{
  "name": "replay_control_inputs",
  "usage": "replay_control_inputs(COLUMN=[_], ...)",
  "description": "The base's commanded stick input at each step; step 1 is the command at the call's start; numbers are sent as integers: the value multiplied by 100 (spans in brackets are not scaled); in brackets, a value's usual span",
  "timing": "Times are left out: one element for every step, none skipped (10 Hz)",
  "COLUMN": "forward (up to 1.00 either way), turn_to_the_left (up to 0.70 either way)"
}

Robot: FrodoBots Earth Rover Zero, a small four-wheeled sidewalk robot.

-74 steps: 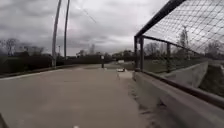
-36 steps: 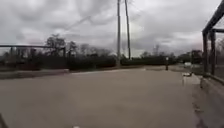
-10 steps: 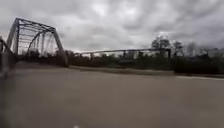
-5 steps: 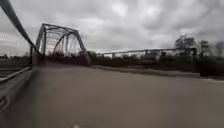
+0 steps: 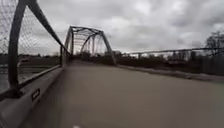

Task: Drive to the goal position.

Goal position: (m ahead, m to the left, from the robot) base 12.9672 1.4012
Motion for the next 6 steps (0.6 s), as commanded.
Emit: replay_control_inputs(forward=[0,0,0,0,50,70], turn_to_the_left=[0,0,0,0,0,0])
